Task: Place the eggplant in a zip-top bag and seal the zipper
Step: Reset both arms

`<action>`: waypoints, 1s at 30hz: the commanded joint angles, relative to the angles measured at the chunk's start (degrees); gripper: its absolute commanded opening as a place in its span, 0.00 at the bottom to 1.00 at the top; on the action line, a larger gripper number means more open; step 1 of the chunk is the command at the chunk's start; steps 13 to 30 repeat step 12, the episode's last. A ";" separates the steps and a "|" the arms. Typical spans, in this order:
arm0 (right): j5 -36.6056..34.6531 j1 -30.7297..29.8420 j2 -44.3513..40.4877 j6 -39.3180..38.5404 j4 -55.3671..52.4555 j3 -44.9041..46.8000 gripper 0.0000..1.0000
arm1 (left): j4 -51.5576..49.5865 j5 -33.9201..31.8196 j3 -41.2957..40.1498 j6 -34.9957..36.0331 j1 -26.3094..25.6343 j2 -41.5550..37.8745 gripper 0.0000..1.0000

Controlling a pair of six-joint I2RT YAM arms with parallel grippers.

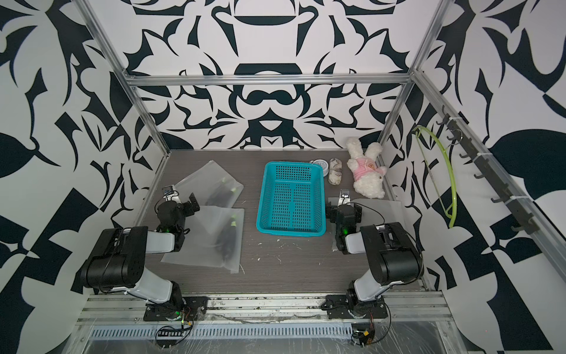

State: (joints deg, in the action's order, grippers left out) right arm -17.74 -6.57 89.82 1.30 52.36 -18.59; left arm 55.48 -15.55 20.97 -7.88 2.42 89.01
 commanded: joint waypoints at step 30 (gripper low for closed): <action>0.88 0.15 -0.81 -0.35 0.16 -1.51 1.00 | -3.35 0.88 0.06 0.05 0.39 -0.51 1.00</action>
